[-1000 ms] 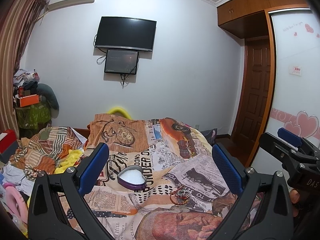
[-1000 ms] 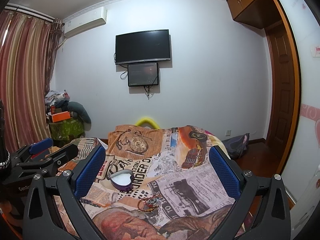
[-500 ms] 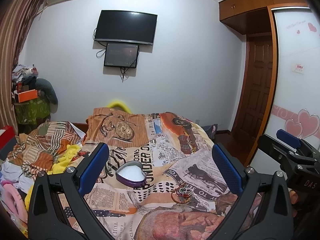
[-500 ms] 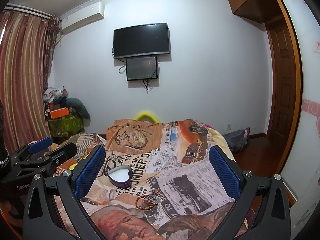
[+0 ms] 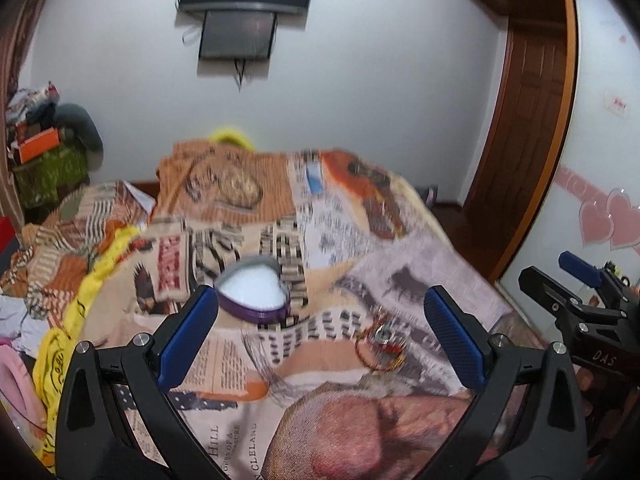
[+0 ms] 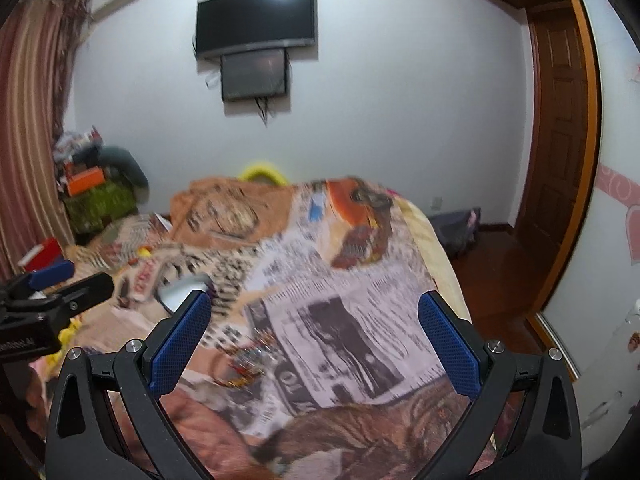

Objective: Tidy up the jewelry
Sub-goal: 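Lower the right gripper onto the jewelry pile beside the heart tin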

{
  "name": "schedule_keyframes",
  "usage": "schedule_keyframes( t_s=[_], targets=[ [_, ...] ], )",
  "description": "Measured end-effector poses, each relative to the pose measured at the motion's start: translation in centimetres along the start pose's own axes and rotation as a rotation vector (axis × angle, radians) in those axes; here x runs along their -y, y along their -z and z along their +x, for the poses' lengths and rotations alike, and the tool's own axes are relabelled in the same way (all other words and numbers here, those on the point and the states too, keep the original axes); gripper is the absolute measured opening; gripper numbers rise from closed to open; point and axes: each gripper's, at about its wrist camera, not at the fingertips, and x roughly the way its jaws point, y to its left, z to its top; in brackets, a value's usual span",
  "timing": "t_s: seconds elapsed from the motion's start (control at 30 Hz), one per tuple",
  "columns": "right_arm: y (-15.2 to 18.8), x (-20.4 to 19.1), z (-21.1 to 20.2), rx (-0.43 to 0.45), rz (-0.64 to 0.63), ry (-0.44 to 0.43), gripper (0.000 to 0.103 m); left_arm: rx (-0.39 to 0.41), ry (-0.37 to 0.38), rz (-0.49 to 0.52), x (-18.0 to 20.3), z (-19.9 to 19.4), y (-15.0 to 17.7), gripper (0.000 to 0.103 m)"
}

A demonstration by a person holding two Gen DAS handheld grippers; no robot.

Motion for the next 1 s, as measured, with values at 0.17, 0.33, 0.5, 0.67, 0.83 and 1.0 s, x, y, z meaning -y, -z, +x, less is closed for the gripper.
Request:
schedule_keyframes(
  t_s=[0.17,0.33,0.5,0.67,0.83,1.0],
  targets=[
    [1.6,1.0,2.4,-0.102,-0.021,-0.002,0.1,-0.122,0.038,-0.009,-0.2,4.3,1.6,0.093],
    [2.7,0.8,4.6,-0.18,-0.051,-0.051,0.083,-0.223,0.052,0.032,0.2,7.4,3.0,0.074],
    [3.2,0.1,6.2,-0.223,-0.08,-0.146,0.066,-0.274,0.085,0.047,0.7,9.2,3.7,0.057],
    [3.6,-1.4,7.6,-0.272,-0.128,-0.238,0.048,-0.32,0.127,0.043,0.7,10.3,3.8,0.043],
    [3.8,-2.2,9.2,-0.338,-0.157,-0.317,0.037,-0.355,0.168,0.048,0.9,10.9,3.9,0.035],
    [4.0,-2.6,10.1,-0.381,-0.182,-0.357,0.031,-0.365,0.168,0.064,1.2,11.4,4.0,0.027]
  ],
)
